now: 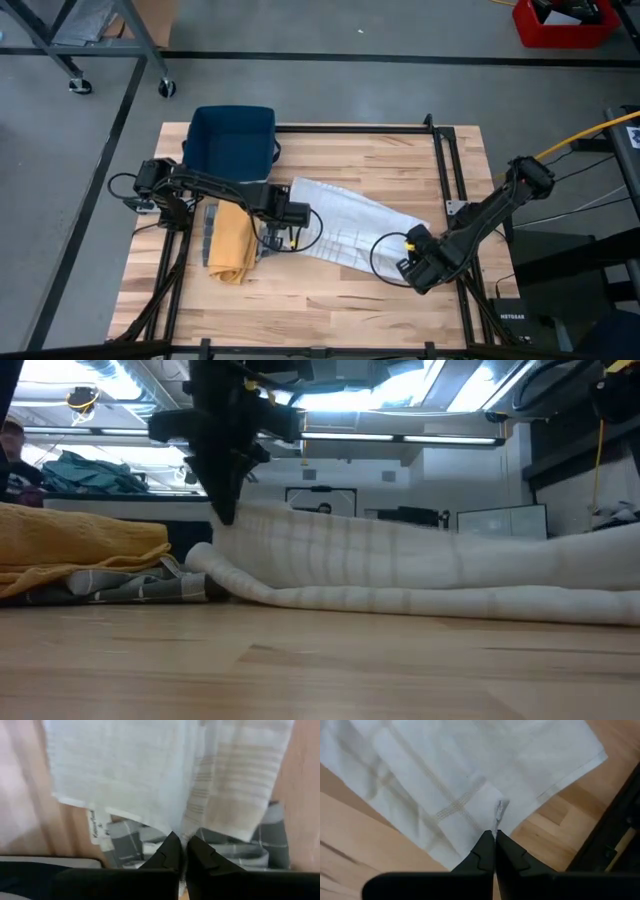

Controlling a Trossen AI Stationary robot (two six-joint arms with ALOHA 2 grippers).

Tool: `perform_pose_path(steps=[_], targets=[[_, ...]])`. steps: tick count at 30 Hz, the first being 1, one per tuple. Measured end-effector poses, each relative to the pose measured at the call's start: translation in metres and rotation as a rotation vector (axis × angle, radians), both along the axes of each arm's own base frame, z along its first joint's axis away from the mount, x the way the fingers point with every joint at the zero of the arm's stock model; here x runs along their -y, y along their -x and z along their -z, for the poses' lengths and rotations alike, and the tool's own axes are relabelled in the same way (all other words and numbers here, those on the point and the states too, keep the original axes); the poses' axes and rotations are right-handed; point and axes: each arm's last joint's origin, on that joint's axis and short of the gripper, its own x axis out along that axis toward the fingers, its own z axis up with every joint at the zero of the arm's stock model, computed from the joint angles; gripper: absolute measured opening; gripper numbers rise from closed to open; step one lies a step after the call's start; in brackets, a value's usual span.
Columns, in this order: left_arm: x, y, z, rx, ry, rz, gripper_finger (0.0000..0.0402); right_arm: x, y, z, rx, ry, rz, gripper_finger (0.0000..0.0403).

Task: Fold towel
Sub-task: Fold the white towel

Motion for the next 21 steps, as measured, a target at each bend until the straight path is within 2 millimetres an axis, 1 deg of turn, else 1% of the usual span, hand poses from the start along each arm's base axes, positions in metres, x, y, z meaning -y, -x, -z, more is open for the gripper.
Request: perform_pose_path(steps=[7, 12, 14, 17, 19, 21], targets=[[0.007, 0.005, 0.008, -0.029, 0.005, -0.002, 0.0, -0.002, -0.001, 0.001, -0.012, -0.034, -0.052, 0.0005], [0.011, 0.006, 0.009, -0.037, 0.002, 0.036, 0.0005, -0.004, -0.002, 0.001, -0.004, -0.049, -0.061, 0.0005], [0.013, 0.006, 0.009, -0.04, 0.001, 0.051, 0.0019, -0.005, -0.003, 0.001, 0.003, -0.065, -0.062, 0.0005], [0.016, 0.007, 0.009, -0.04, 0.002, 0.059, 0.0049, -0.007, -0.004, 0.001, -0.001, -0.1, -0.068, 0.0007], [0.018, 0.007, 0.009, -0.04, 0.002, 0.065, 0.0072, -0.008, -0.004, 0.001, -0.017, -0.129, -0.082, 0.0017], [0.021, 0.008, 0.009, -0.038, 0.003, 0.063, 0.0096, -0.01, -0.005, 0.001, -0.029, -0.17, -0.088, 0.0036]])
